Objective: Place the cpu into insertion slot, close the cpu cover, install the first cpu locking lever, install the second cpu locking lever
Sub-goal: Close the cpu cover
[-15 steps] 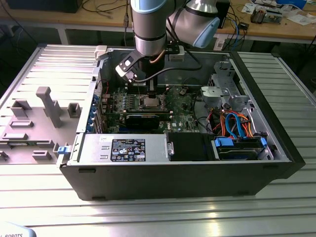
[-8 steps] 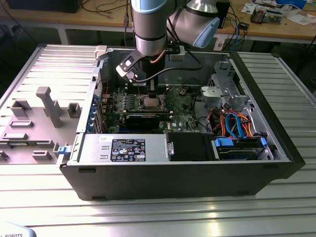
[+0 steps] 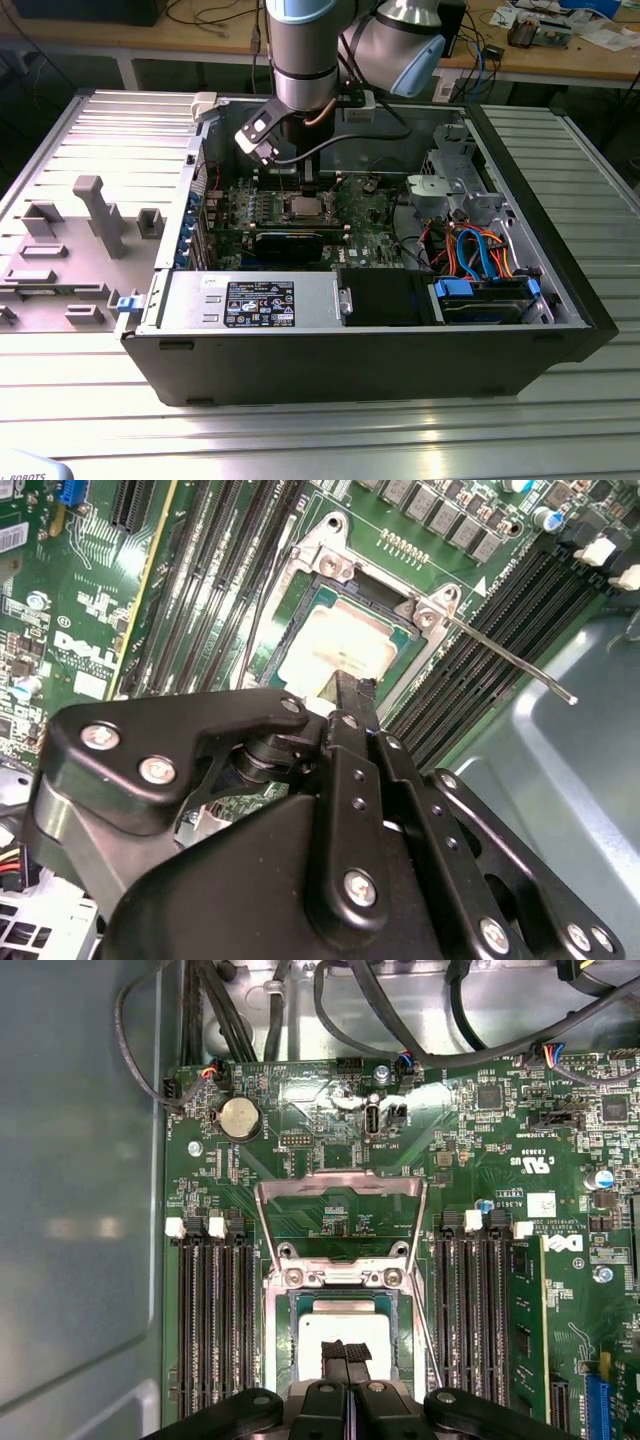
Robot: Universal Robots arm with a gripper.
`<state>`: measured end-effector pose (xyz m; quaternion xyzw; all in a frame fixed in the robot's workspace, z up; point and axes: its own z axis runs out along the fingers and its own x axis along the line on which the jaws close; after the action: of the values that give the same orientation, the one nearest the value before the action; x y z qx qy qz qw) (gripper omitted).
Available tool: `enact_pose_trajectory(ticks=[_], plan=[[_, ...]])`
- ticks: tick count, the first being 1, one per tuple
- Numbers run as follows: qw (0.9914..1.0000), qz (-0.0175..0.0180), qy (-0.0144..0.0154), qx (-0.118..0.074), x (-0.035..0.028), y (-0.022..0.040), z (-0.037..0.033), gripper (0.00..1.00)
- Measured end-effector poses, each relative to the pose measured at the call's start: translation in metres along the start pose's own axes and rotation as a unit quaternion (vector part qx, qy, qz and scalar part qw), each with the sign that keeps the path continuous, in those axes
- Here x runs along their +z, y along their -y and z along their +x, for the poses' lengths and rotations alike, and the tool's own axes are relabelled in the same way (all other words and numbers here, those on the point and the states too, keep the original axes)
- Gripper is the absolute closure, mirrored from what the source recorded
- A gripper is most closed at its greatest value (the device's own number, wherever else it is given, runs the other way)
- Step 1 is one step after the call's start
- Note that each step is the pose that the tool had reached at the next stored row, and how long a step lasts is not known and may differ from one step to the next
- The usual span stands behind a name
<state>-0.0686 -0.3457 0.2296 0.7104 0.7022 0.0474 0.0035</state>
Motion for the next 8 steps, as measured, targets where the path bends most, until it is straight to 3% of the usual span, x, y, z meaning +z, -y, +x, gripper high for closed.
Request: enact_pose_trajectory(ticks=[5, 8], plan=[[1.0, 0.0, 0.0, 0.0, -0.0048, -0.0003, 0.0003, 0.89], [1.0, 0.0, 0.0004, 0.0, -0.0107, -0.0008, 0.0008, 0.89]])
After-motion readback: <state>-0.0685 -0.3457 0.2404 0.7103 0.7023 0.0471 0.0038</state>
